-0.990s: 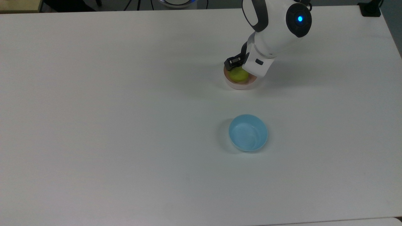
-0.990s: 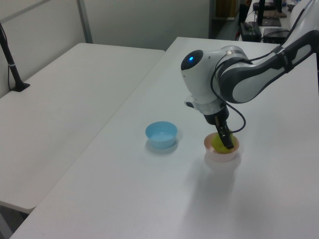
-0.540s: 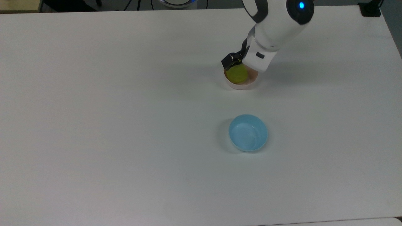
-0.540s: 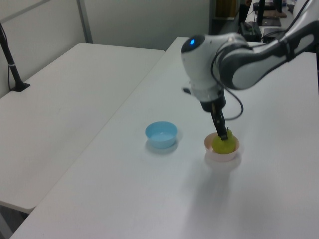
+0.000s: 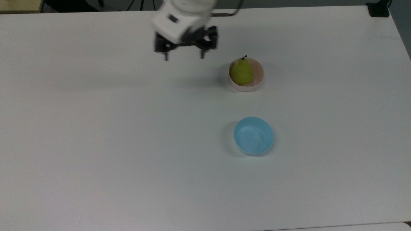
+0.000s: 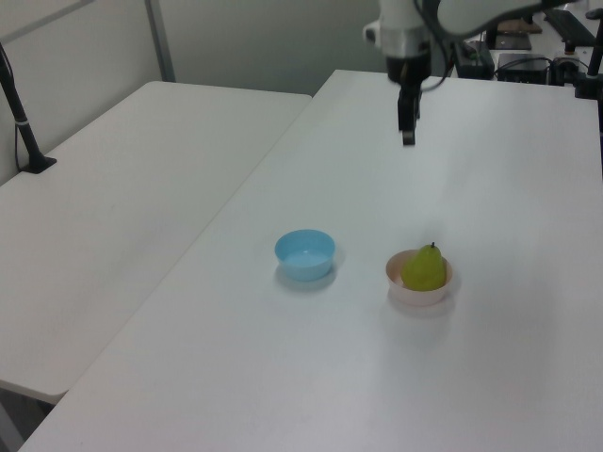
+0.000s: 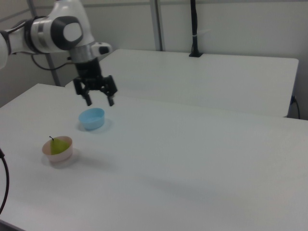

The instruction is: Place the pear in the bowl

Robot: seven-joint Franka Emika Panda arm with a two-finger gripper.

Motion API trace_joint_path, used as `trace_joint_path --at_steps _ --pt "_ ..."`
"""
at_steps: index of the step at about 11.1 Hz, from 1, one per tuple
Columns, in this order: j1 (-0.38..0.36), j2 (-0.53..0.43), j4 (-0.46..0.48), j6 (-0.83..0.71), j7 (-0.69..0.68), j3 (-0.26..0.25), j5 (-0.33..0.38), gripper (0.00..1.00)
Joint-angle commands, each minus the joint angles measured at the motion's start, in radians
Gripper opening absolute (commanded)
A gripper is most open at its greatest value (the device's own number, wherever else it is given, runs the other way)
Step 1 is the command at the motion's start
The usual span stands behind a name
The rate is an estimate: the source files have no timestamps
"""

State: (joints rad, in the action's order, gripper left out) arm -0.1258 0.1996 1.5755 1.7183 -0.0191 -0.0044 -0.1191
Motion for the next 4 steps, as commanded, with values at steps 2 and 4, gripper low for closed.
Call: trace_joint_path --at_steps 2,4 --pt "0.11 -0.06 0.023 -0.016 -0.027 0.003 -0.005 1.0" --pt "0.112 -0.068 0.037 -0.026 -0.027 0.003 -0.002 1.0"
